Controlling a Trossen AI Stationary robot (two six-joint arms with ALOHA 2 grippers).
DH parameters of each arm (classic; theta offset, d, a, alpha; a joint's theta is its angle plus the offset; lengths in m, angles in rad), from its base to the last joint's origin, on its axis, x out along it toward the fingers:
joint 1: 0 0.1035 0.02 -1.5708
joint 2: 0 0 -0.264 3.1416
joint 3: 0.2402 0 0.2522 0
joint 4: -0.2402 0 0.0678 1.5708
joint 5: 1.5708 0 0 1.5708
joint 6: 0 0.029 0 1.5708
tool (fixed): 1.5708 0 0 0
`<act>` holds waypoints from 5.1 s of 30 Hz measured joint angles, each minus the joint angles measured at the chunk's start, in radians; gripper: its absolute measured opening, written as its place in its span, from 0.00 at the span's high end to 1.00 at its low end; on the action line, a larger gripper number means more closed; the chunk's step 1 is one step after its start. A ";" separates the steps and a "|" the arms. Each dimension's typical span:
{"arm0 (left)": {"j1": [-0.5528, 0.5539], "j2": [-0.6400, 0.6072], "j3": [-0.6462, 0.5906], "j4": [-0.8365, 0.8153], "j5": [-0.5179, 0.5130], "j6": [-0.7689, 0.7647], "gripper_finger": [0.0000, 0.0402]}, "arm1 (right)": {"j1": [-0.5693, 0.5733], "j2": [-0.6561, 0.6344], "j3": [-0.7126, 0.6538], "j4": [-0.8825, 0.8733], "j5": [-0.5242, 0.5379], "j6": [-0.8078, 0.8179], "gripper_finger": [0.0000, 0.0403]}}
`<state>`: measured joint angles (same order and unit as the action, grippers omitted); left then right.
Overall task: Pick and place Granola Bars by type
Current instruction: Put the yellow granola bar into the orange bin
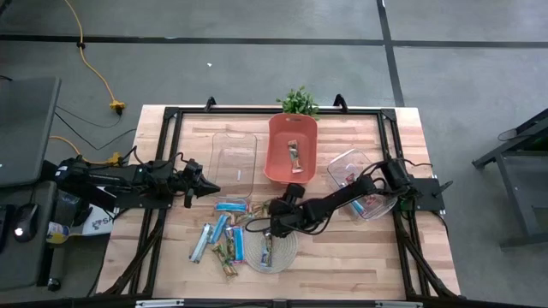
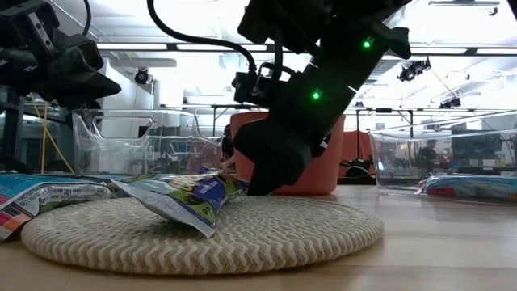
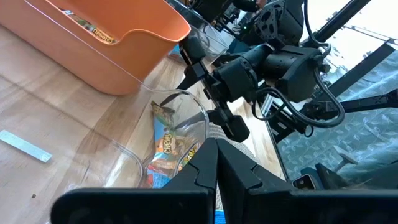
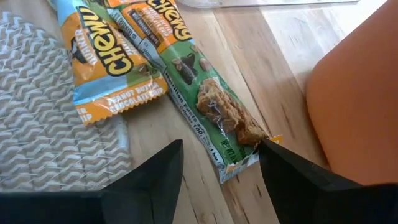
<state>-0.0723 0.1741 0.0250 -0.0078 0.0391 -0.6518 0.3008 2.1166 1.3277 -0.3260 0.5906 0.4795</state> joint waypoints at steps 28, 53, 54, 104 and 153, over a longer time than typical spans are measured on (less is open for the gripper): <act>0.000 0.000 0.000 0.005 0.000 0.000 1.00 | 0.020 0.000 0.000 -0.022 -0.068 0.084 1.00; 0.000 0.000 0.000 0.006 0.000 0.000 1.00 | 0.055 0.003 0.288 -0.401 0.049 0.199 1.00; 0.000 0.000 0.000 0.006 -0.001 0.000 1.00 | 0.058 0.003 0.299 -0.402 0.058 0.196 1.00; 0.000 0.000 0.001 0.006 0.003 0.000 1.00 | -0.096 0.000 0.227 -0.176 -0.330 -0.271 0.45; 0.000 0.000 0.001 0.005 0.004 0.000 1.00 | -0.027 0.054 0.229 -0.063 -0.154 -0.296 0.45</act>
<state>-0.0723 0.1745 0.0257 -0.0025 0.0433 -0.6514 0.2740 2.1704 1.5562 -0.3885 0.4362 0.1832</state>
